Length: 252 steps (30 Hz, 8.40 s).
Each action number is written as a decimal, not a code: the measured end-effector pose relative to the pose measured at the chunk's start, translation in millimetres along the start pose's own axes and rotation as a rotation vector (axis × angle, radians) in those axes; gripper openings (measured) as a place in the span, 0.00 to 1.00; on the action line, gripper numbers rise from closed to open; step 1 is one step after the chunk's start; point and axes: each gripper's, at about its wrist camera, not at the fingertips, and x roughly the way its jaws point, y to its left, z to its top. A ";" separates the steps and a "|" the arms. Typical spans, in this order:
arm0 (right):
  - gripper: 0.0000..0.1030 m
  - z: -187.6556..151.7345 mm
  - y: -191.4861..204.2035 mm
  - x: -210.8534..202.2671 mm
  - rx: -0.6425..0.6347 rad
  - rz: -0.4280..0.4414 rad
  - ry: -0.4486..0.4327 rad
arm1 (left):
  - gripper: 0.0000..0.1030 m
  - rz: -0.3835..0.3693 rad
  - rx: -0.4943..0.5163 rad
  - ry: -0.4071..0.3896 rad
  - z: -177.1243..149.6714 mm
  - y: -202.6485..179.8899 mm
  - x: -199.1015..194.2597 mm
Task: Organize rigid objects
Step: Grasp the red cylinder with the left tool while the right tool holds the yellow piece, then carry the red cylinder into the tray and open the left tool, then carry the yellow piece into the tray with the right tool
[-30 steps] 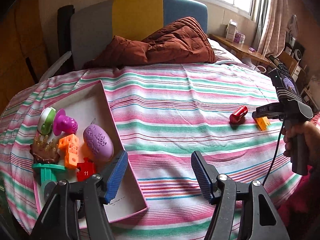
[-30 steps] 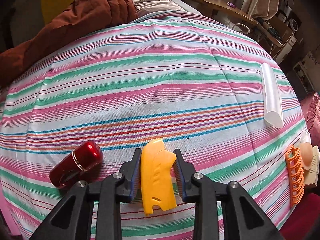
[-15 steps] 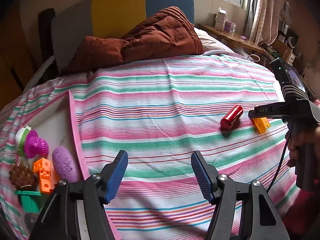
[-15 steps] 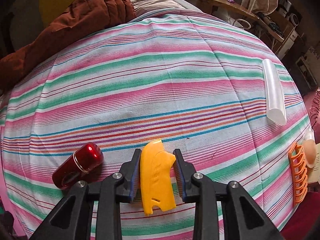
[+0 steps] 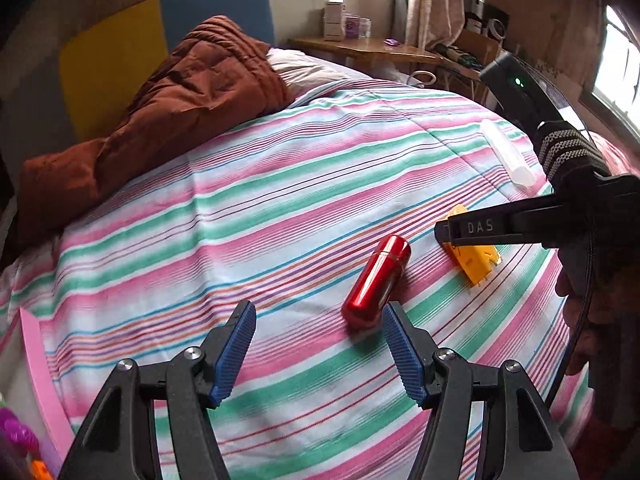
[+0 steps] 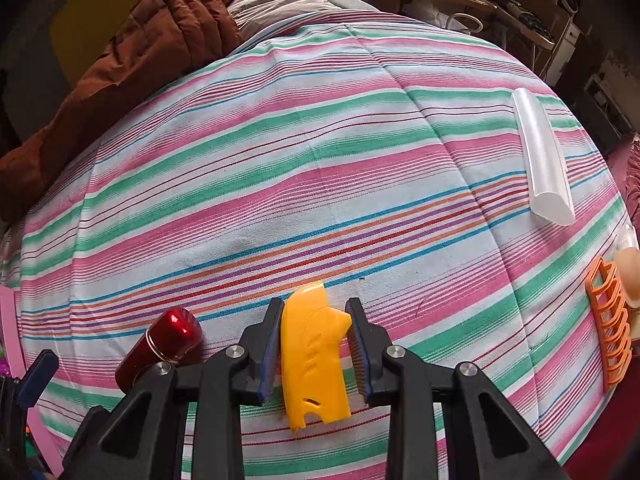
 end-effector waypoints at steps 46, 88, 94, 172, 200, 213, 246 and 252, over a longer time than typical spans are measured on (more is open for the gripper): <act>0.31 -58.0 99.2 -5.8 -0.544 0.135 -0.104 | 0.25 0.105 -0.277 -0.100 -109.9 19.7 -33.9; 0.29 -66.2 117.3 -2.7 -0.639 0.078 -0.219 | 0.25 0.180 -0.405 -0.178 -141.7 50.1 -162.2; 0.29 -68.2 118.1 -3.5 -0.645 0.067 -0.227 | 0.25 0.183 -0.433 -0.189 -150.7 61.6 -171.9; 0.29 -69.8 119.2 -5.2 -0.686 0.019 -0.230 | 0.33 0.390 -0.613 -0.151 -181.1 154.6 -197.2; 0.29 -85.1 119.5 -16.5 -0.517 -0.041 -0.155 | 0.33 0.391 -0.654 -0.204 -197.2 161.0 -216.7; 0.29 -112.5 123.5 -36.5 -0.414 0.130 -0.083 | 0.34 0.452 -0.742 -0.228 -229.3 184.1 -238.3; 0.31 -229.4 305.4 -74.1 -0.729 0.461 -0.160 | 0.33 0.462 -0.785 -0.183 -252.7 196.8 -230.9; 0.34 -227.5 298.9 -73.9 -0.725 0.459 -0.149 | 0.33 0.459 -0.766 -0.174 -247.9 193.0 -227.8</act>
